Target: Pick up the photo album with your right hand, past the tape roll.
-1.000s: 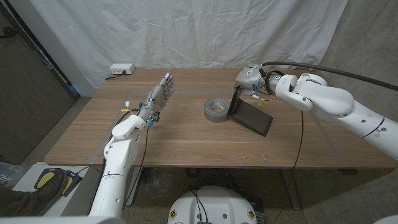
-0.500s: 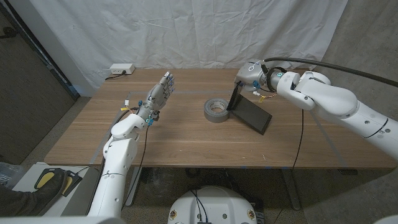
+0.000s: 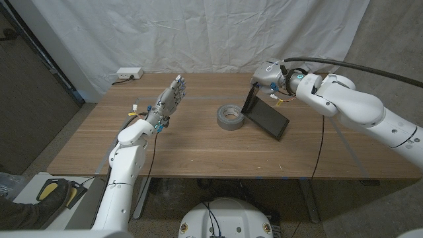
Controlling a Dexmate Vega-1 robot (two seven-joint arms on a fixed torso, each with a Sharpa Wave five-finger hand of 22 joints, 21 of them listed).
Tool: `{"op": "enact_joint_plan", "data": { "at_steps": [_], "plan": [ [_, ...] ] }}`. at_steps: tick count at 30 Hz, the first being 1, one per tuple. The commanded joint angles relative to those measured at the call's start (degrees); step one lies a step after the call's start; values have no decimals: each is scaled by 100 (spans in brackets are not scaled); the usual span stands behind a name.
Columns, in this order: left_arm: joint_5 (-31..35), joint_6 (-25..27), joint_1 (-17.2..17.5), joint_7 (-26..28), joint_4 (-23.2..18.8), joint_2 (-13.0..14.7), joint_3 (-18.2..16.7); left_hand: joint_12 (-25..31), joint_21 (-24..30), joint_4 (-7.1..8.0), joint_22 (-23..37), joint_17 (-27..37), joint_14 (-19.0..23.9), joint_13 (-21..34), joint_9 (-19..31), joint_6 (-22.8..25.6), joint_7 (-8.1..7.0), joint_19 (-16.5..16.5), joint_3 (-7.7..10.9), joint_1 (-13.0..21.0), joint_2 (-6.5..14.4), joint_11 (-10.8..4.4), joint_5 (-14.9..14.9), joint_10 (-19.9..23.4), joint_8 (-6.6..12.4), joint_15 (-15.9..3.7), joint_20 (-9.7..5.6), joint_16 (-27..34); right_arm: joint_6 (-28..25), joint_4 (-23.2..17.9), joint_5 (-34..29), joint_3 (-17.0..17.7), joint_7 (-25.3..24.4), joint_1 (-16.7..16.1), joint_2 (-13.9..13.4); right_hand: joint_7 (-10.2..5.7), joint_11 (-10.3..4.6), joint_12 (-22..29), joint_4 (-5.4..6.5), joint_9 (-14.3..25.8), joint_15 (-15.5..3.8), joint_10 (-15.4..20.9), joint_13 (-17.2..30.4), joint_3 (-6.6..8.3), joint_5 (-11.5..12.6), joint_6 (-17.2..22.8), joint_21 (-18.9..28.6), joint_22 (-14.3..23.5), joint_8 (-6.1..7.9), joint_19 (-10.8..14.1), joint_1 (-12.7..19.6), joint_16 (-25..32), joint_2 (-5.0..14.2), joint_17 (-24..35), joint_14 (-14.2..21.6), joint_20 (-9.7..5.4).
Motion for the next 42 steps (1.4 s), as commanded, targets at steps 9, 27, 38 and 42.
{"op": "enact_joint_plan", "data": {
  "at_steps": [9,27,38,42],
  "plan": [
    [-10,-48,-5,-2,-8,-40,-5,-13,9,24,14,33,14,14,24,-11,0,-38,-29,29,31,6,-4,24,-9,7,-374,7,-267,-319,370,293,109,32,-41,43,3,-16,142,13,-876,34,7,110,21,300,477,-42,27,-194,17,54,55,28,60,-878],
    [-38,-112,8,2,-6,-48,-34,-14,10,18,13,32,16,14,24,2,2,-37,-37,50,45,12,-11,24,-4,19,-370,8,-332,-501,225,201,415,360,78,44,4,-17,116,24,-875,49,8,93,21,287,1084,-98,26,-441,10,59,51,15,114,-876],
    [-53,-105,14,4,-34,-47,-35,-16,9,13,13,31,7,14,24,7,1,-36,-43,66,54,-1,-15,17,-3,11,-366,4,-379,-591,136,190,583,493,162,42,0,-20,107,30,-872,51,7,93,24,305,1343,-122,32,-563,-2,63,44,16,111,-874],
    [-43,-103,29,6,-50,-38,-35,-16,9,10,13,31,8,14,24,9,0,-38,-45,73,57,-3,-17,19,-2,2,-365,5,-390,-626,123,211,617,513,180,44,-1,-20,91,36,-873,49,8,94,21,311,1439,-128,35,-598,7,76,40,31,126,-870]
  ]
}}
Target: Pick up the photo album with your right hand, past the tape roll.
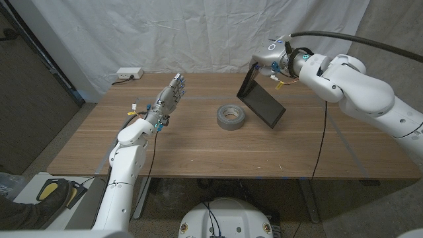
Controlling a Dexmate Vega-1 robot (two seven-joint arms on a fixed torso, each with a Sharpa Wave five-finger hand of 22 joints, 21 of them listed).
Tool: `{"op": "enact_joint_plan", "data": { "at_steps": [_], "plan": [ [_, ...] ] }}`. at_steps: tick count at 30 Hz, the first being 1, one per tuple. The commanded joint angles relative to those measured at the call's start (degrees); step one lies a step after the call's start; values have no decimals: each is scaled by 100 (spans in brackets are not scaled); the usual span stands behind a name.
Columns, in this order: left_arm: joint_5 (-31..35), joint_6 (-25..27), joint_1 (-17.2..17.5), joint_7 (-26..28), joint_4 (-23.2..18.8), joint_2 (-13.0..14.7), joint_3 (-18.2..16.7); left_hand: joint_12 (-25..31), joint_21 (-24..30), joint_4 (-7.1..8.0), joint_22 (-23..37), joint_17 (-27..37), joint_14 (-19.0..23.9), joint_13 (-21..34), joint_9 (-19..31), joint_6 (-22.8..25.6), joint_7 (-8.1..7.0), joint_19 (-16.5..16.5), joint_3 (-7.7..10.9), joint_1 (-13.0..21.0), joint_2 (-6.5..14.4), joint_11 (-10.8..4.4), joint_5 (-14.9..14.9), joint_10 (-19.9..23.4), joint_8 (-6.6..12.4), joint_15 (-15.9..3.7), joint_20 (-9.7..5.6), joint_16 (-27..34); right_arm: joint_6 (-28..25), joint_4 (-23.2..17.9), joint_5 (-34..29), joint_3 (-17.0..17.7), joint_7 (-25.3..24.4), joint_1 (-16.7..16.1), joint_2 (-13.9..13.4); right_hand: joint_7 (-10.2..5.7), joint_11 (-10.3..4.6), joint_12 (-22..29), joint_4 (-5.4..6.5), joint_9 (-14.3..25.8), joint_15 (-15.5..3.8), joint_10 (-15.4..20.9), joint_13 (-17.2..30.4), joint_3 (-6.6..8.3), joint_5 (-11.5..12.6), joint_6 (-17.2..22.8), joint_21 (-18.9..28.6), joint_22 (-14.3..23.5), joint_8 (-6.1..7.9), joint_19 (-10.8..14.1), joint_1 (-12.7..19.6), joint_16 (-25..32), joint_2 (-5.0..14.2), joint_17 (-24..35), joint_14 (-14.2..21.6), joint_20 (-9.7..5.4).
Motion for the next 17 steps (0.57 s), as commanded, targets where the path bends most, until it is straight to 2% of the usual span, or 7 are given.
{"op": "enact_joint_plan", "data": {
  "at_steps": [1,17],
  "plan": [
    [-3,-6,29,6,-46,4,-7,-15,8,10,13,31,4,14,24,4,-1,-39,-46,52,35,-7,-18,21,-4,7,-364,3,-33,-116,-100,4,160,124,65,45,0,-20,92,22,-844,51,11,93,22,312,117,6,35,-43,12,34,36,33,61,-899],
    [4,68,79,-26,-174,54,-55,-18,3,4,13,30,-11,13,23,12,-23,-55,-55,71,46,-15,-25,14,-2,7,-364,-1,-8,-194,-174,-30,339,181,157,45,6,-18,72,24,-844,72,13,78,20,325,423,-15,28,-164,15,37,34,38,107,-895]
  ]
}}
